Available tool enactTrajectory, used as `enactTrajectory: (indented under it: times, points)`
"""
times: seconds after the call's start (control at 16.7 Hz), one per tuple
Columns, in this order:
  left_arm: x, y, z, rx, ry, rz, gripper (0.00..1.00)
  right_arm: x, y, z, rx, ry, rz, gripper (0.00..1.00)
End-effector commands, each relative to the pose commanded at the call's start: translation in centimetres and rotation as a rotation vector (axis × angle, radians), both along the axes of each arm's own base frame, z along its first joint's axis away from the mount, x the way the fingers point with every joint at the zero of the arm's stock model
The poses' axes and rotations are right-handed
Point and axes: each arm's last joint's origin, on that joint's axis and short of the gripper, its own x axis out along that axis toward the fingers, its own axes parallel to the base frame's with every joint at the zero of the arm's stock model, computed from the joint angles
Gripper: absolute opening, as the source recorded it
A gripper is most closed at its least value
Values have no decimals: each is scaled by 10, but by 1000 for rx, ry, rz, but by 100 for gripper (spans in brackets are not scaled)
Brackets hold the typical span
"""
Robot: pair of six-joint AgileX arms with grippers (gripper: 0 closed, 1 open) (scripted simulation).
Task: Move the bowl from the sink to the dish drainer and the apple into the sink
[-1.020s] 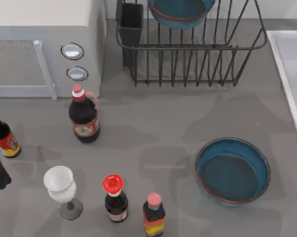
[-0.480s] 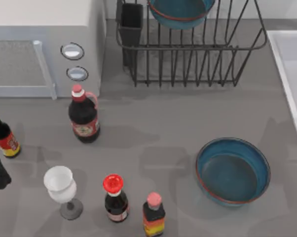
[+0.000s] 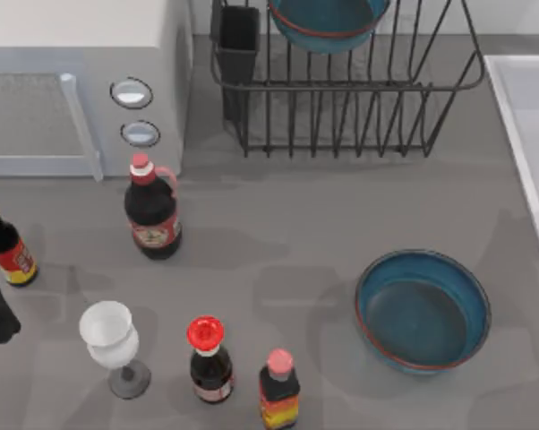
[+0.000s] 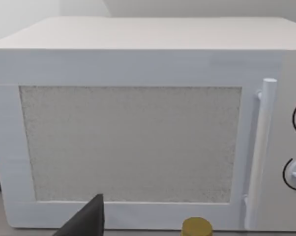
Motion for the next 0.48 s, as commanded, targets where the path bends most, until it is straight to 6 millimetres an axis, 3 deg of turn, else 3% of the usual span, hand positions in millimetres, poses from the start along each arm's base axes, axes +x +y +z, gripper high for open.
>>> enactTrajectory:
  times: [0.48]
  points:
    - [0,0,0,0,0,0,100,5,-4,-98,-12,-18,4,0]
